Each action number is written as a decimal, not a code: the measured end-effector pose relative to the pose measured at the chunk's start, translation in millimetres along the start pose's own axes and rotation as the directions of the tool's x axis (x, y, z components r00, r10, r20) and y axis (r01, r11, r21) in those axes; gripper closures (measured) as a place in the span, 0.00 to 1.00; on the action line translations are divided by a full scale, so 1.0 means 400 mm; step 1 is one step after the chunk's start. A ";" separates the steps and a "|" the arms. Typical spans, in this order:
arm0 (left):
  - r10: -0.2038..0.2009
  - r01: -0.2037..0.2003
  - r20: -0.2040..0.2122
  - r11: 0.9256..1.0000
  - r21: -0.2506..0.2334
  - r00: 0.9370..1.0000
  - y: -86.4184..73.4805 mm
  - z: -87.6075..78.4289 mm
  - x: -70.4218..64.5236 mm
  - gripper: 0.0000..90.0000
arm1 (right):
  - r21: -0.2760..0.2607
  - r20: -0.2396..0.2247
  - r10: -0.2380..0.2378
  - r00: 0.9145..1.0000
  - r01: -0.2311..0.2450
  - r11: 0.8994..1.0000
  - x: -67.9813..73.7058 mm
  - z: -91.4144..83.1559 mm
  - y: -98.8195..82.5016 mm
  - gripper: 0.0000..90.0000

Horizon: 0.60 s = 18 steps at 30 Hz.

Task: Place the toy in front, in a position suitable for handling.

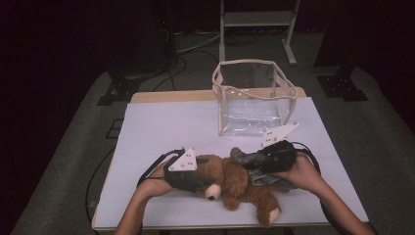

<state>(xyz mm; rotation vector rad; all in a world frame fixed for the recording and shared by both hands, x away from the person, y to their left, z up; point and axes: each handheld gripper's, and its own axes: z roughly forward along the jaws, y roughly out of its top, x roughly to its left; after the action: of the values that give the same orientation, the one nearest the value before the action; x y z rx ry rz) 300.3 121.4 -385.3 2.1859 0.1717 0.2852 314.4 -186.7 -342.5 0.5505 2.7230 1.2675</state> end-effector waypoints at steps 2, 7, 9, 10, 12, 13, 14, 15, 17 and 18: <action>-0.001 0.001 0.000 1.000 -0.002 1.000 0.000 0.001 -0.001 0.45 | 0.004 0.000 0.023 1.000 -0.023 1.000 -0.007 -0.013 -0.021 0.79; -0.004 0.004 -0.002 1.000 0.000 1.000 0.002 0.003 0.000 0.45 | -0.046 0.010 0.058 0.998 -0.057 0.997 -0.023 -0.068 -0.028 0.79; -0.005 0.005 -0.001 1.000 0.001 1.000 0.003 0.003 -0.001 0.45 | -0.058 0.025 0.044 0.999 -0.042 0.997 -0.025 -0.073 -0.002 0.79; -0.001 0.001 -0.002 1.000 0.002 1.000 0.003 0.003 -0.001 0.45 | -0.058 0.025 0.044 0.999 -0.042 0.997 -0.025 -0.073 -0.002 0.79; 0.001 -0.001 -0.001 1.000 0.003 1.000 0.003 0.002 -0.001 0.45 | -0.063 0.023 0.031 0.999 -0.029 0.998 -0.029 -0.061 0.026 0.79; -0.003 0.003 -0.002 1.000 -0.002 1.000 0.002 0.002 -0.002 0.45 | -0.050 0.024 0.024 0.999 -0.023 0.998 -0.036 -0.037 0.045 0.79; -0.003 0.003 -0.002 1.000 -0.002 1.000 0.002 0.002 -0.002 0.45 | -0.050 0.024 0.024 0.999 -0.023 0.998 -0.036 -0.037 0.045 0.79; 0.004 -0.004 -0.001 1.000 -0.001 1.000 0.001 0.000 0.000 0.45 | -0.028 0.020 0.029 0.999 -0.028 0.999 -0.046 -0.009 0.050 0.78; 0.005 -0.005 -0.001 1.000 -0.001 1.000 0.000 0.000 0.000 0.45 | -0.012 0.021 0.030 0.999 -0.030 0.999 -0.050 0.004 0.047 0.78; 0.006 -0.006 0.001 1.000 -0.001 1.000 0.000 -0.001 0.001 0.45 | 0.010 0.024 0.034 0.999 -0.035 0.999 -0.054 0.018 0.038 0.78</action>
<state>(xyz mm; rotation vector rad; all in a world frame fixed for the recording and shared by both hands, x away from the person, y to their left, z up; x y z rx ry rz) 300.5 121.9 -385.2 2.1862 0.1647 0.2880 340.4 -180.3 -337.2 0.6120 2.7140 1.2466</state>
